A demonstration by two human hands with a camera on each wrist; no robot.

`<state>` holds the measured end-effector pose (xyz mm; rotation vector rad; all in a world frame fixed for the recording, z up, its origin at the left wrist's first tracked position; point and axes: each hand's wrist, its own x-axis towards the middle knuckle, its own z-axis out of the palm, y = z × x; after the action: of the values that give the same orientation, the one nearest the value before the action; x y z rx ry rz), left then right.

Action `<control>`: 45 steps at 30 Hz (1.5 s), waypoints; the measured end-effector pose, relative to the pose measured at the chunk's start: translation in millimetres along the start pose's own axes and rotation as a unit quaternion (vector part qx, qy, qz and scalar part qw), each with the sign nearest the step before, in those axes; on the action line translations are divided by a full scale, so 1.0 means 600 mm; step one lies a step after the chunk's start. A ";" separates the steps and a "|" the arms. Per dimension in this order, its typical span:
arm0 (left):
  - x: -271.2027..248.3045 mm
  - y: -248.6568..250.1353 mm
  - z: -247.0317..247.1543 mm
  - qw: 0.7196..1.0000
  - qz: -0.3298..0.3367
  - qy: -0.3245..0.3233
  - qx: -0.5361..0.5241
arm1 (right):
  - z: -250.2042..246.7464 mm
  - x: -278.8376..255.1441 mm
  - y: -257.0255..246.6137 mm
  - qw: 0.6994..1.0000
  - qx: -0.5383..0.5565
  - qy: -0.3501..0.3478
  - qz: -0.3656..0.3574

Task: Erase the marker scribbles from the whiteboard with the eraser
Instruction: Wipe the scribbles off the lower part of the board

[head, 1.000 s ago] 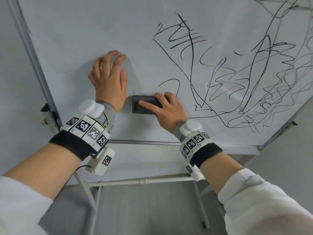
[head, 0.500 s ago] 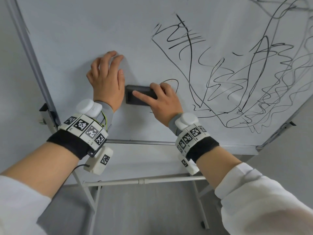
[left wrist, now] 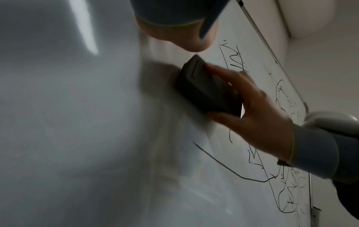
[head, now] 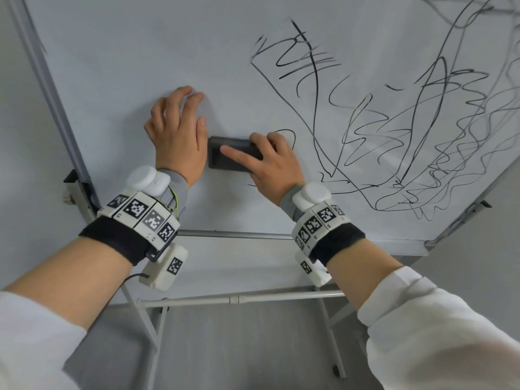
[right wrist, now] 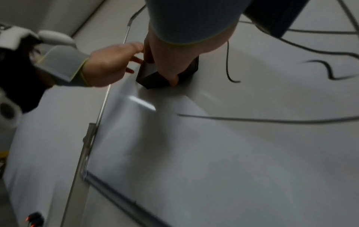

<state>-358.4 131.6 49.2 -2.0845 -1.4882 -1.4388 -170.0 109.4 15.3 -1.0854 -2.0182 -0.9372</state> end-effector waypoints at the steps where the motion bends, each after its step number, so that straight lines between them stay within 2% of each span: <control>1: -0.002 0.001 0.001 1.000 0.000 -0.002 0.001 | 0.006 -0.015 -0.002 1.000 -0.001 -0.014 -0.010; 5: -0.004 0.004 0.006 1.000 0.003 -0.002 -0.002 | 0.006 -0.034 0.002 0.999 -0.010 -0.034 -0.023; 10: -0.002 0.011 0.010 1.000 0.004 -0.001 -0.006 | -0.034 0.015 0.053 0.997 -0.043 0.048 0.037; 13: -0.003 0.018 0.014 1.000 0.003 -0.001 -0.009 | -0.048 0.023 0.073 0.995 -0.059 0.065 0.047; 22: 0.000 0.019 0.017 1.000 0.002 0.002 -0.009 | -0.024 -0.051 0.057 0.999 -0.045 -0.011 -0.004; 30: -0.002 0.018 0.017 1.000 -0.001 0.001 -0.011 | -0.044 -0.009 0.084 0.994 -0.060 0.052 0.073; 32: -0.001 0.016 0.017 1.000 0.000 0.003 -0.010 | -0.035 -0.018 0.068 0.996 -0.049 0.048 0.063; 35: 0.000 0.015 0.014 1.000 0.004 0.003 -0.010 | -0.018 -0.038 0.040 0.999 -0.040 -0.003 0.013; 37: 0.000 0.013 0.012 1.000 0.007 0.002 -0.011 | -0.017 -0.034 0.035 0.999 -0.036 -0.020 0.005; 42: 0.007 0.004 0.004 1.000 0.015 0.002 -0.023 | -0.020 0.025 0.037 0.999 -0.025 0.032 0.019; 45: 0.010 0.002 -0.001 1.000 0.015 0.002 -0.026 | -0.013 0.042 0.024 0.999 -0.022 0.037 0.024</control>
<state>-357.7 134.5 54.9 -2.1227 -1.4266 -1.4857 -167.3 119.2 43.6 -1.1026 -1.9117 -0.9851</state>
